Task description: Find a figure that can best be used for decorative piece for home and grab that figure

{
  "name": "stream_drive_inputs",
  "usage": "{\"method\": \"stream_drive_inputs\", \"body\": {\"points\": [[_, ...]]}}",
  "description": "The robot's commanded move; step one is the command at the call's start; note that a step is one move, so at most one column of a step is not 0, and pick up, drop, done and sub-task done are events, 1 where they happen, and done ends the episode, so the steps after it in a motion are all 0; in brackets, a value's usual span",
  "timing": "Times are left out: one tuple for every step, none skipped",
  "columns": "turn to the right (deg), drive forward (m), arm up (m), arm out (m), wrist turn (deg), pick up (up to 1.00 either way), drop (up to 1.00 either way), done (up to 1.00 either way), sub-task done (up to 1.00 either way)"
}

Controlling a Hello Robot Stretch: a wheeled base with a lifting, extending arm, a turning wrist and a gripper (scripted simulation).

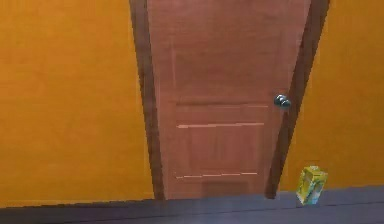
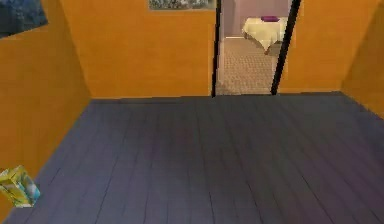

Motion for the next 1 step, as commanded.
{"method": "stream_drive_inputs", "body": {"points": [[-45.0,0.00,0.00,0.00,0.0,0.00,0.00,0.00,0.00]]}}
